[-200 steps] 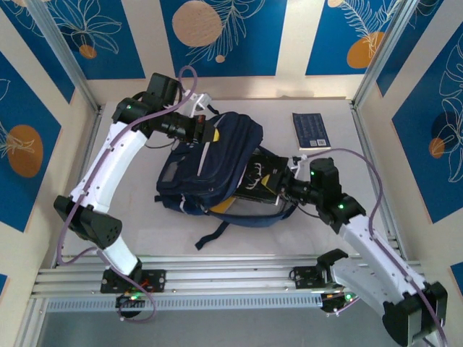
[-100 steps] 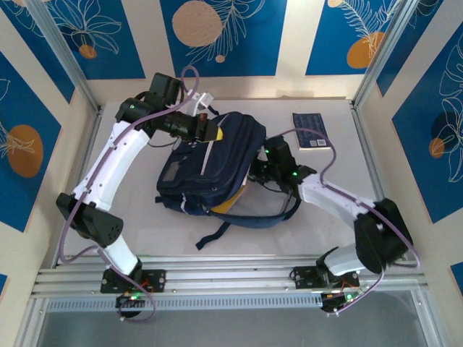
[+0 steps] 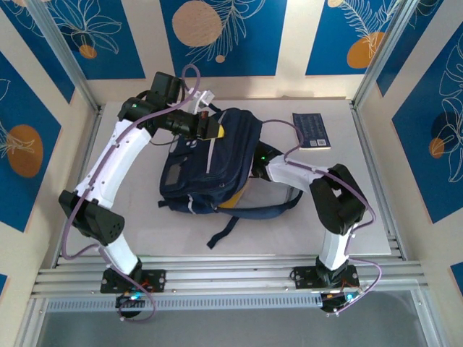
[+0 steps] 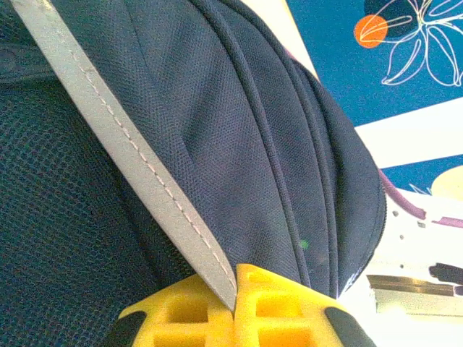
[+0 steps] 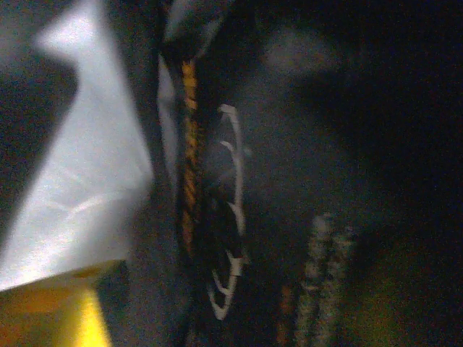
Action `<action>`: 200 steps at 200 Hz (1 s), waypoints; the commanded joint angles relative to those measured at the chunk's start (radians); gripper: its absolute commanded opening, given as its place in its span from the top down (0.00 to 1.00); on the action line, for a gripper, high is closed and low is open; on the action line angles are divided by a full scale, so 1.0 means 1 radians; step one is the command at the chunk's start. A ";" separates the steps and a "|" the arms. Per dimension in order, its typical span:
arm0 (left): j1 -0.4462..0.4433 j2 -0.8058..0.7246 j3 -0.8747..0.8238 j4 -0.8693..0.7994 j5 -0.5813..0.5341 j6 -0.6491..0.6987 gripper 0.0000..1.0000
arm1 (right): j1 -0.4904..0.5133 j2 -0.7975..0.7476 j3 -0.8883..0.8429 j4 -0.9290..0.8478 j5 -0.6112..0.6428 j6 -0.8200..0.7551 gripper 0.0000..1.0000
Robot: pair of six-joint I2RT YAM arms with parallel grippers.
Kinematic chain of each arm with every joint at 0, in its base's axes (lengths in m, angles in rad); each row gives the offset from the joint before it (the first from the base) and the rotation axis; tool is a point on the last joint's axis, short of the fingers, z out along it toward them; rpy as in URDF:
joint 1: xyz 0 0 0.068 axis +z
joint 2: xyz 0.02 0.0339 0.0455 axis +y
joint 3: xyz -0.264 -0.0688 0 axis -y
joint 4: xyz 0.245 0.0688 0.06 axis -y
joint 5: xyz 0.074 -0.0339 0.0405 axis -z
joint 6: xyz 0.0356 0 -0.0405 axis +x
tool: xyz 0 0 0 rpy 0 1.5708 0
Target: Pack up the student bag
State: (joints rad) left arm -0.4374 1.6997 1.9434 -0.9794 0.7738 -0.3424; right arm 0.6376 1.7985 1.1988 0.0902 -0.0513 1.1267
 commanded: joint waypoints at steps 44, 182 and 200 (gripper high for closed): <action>0.077 -0.066 -0.007 0.151 0.073 -0.055 1.00 | -0.031 -0.289 -0.095 -0.106 0.038 -0.199 0.01; 0.244 -0.018 -0.130 0.201 -0.324 -0.282 1.00 | -0.250 -0.506 -0.115 -0.504 0.157 -0.313 0.06; 0.214 0.061 -0.112 0.207 -0.297 -0.268 1.00 | -0.300 -0.472 -0.075 -0.567 0.203 -0.338 0.06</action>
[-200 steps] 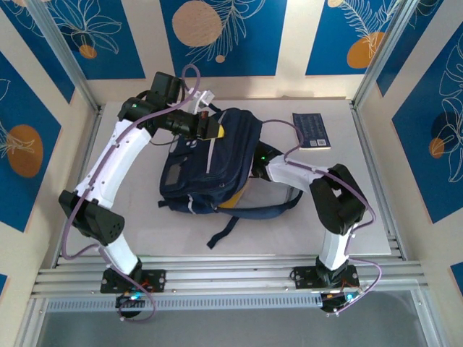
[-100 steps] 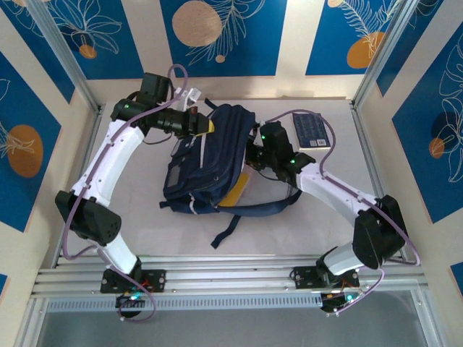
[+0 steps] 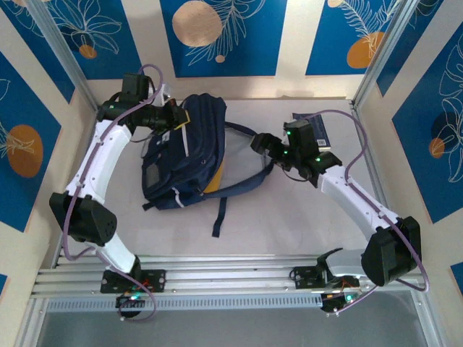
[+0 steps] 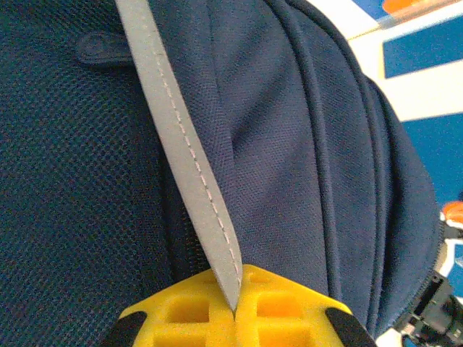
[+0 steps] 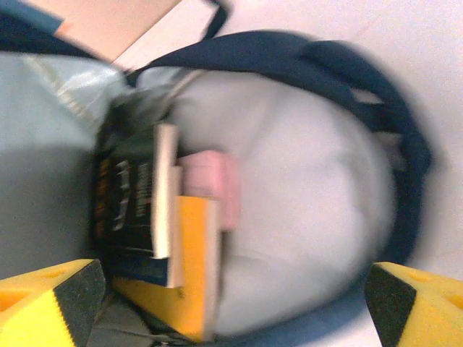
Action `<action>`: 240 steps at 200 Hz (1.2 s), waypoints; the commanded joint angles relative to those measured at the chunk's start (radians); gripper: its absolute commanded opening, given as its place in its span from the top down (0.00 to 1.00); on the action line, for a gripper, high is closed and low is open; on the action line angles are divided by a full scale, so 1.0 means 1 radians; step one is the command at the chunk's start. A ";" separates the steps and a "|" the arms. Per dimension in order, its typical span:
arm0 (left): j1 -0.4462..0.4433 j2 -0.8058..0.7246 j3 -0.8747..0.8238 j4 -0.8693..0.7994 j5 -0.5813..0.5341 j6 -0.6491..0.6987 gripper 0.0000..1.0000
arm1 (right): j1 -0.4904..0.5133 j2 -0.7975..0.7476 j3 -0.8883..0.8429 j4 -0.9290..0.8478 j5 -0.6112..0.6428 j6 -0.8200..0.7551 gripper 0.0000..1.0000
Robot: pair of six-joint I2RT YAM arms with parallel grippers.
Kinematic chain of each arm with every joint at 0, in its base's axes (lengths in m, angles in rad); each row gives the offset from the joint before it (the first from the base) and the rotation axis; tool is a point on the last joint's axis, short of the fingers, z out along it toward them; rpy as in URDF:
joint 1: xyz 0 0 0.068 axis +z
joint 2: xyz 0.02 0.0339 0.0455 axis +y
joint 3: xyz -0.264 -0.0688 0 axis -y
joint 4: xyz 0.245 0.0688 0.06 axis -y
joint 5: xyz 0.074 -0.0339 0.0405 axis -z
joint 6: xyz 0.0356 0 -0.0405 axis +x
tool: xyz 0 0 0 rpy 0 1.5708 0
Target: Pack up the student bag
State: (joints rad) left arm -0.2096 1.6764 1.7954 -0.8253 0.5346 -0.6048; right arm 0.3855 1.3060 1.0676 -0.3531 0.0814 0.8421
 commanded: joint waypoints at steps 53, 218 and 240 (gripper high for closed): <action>-0.105 0.269 0.051 0.049 -0.087 0.041 0.72 | -0.185 0.364 0.368 -0.338 0.245 -0.222 0.14; -0.119 -0.229 -0.504 0.348 -0.005 -0.001 0.49 | -0.380 1.208 1.215 -0.730 0.196 -0.605 0.31; -0.120 -0.216 -0.506 0.363 0.013 -0.013 0.49 | -0.378 1.225 1.208 -0.736 0.232 -0.604 0.32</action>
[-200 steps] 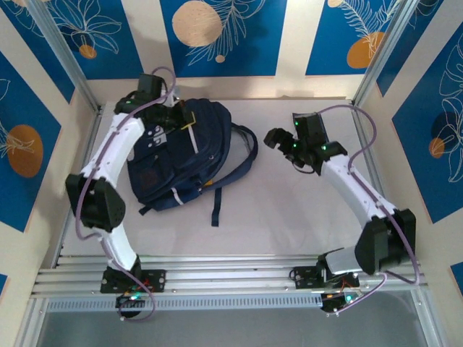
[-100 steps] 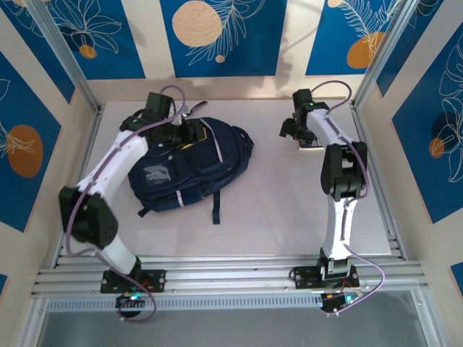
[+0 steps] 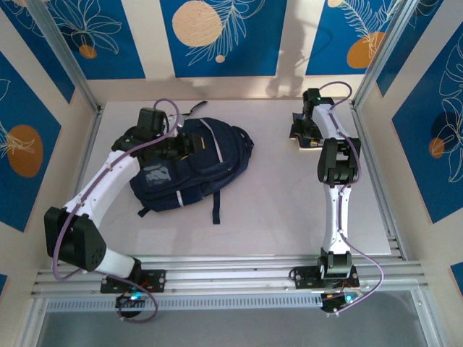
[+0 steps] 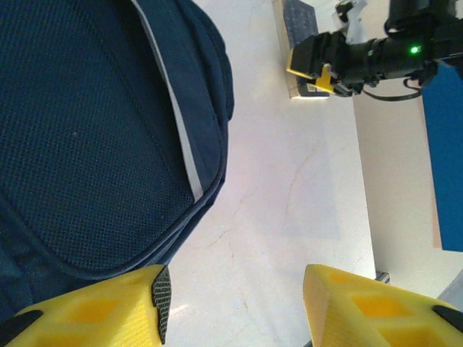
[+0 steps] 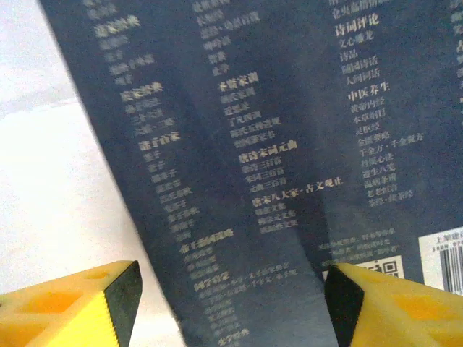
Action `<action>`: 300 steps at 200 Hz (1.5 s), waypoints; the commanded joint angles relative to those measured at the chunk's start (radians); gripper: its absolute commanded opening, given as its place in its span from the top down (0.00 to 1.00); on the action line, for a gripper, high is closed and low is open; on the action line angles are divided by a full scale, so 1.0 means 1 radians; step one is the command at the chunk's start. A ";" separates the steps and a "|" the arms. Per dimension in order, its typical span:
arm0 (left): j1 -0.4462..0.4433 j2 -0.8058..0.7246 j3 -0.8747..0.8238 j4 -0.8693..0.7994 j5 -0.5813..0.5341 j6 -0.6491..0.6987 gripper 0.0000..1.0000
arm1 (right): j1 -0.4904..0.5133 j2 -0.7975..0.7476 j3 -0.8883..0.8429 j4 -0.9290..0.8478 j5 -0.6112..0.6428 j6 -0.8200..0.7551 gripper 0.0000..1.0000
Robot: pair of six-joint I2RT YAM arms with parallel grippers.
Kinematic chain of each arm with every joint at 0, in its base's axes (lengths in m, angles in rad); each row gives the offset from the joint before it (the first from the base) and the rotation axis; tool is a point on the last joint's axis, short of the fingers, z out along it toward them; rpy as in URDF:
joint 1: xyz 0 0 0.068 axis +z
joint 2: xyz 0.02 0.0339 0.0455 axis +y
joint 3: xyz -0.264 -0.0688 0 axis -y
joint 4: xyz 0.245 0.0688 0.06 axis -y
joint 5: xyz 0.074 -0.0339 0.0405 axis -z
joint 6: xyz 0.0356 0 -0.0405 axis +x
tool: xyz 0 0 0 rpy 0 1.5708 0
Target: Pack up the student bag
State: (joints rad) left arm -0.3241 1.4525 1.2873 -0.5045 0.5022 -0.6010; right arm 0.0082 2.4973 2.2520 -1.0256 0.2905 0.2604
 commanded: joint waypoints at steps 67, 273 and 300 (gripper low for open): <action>-0.005 0.023 0.009 0.038 0.047 -0.010 0.51 | -0.040 0.037 -0.018 -0.041 -0.103 0.018 0.65; -0.090 -0.016 -0.043 0.011 0.047 0.026 0.57 | 0.120 -0.463 -0.772 0.246 -0.239 0.190 1.00; -0.118 -0.020 -0.046 -0.009 0.035 0.036 0.58 | 0.196 -0.653 -1.017 0.359 -0.307 0.282 1.00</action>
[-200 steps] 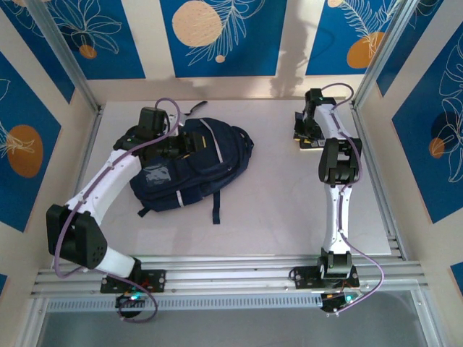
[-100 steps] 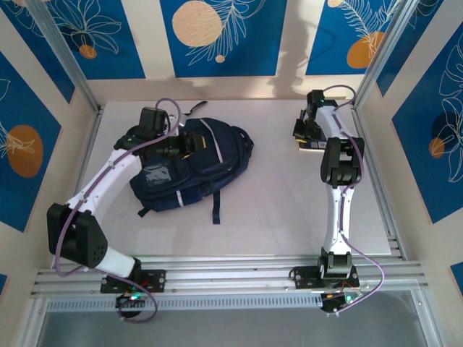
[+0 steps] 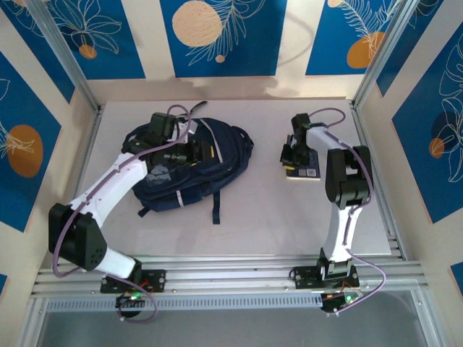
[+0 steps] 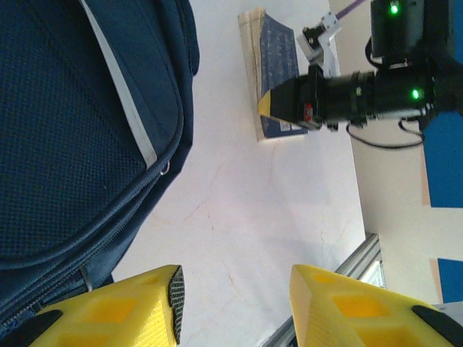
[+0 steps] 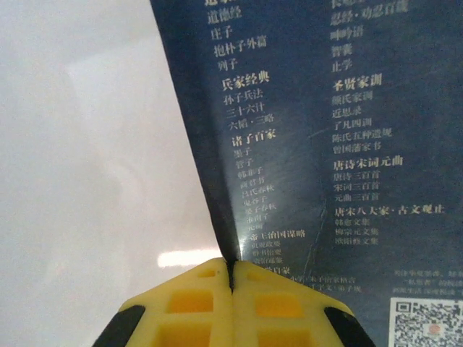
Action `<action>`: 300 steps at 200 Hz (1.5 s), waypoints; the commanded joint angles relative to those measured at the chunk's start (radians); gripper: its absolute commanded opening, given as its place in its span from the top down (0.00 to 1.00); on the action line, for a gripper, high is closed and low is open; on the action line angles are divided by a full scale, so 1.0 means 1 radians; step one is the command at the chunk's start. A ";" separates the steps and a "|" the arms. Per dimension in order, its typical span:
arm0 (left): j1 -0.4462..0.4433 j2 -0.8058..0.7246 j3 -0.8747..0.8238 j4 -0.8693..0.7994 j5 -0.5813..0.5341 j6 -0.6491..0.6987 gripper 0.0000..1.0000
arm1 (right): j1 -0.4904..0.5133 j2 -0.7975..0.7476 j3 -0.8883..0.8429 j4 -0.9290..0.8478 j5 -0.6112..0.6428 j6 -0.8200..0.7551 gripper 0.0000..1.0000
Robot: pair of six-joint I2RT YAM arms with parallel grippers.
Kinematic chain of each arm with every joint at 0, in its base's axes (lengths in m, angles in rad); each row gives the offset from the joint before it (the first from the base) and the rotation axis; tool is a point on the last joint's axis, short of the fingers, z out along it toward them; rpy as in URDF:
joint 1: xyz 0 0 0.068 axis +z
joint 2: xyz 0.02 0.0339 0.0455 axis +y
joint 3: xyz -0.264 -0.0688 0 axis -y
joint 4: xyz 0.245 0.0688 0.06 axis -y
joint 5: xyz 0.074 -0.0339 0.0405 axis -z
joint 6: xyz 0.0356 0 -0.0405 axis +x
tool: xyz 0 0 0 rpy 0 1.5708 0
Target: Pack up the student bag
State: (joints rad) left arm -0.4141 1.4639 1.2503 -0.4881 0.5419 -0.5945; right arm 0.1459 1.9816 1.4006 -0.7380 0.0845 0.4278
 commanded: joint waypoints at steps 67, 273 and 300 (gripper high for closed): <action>-0.188 0.036 -0.049 0.032 -0.050 -0.028 0.53 | 0.249 -0.578 -0.634 0.333 -0.302 0.460 1.00; -0.348 0.838 0.430 0.404 -0.043 -0.323 0.39 | -0.274 -0.070 -0.132 0.130 -0.271 0.133 0.19; -0.355 0.882 0.476 0.366 -0.043 -0.318 0.39 | -0.243 -0.069 -0.156 0.144 -0.323 0.142 0.20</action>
State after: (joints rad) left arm -0.7502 2.2990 1.6707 -0.1055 0.4789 -0.8997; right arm -0.1291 1.9106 1.2564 -0.5800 -0.1474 0.5884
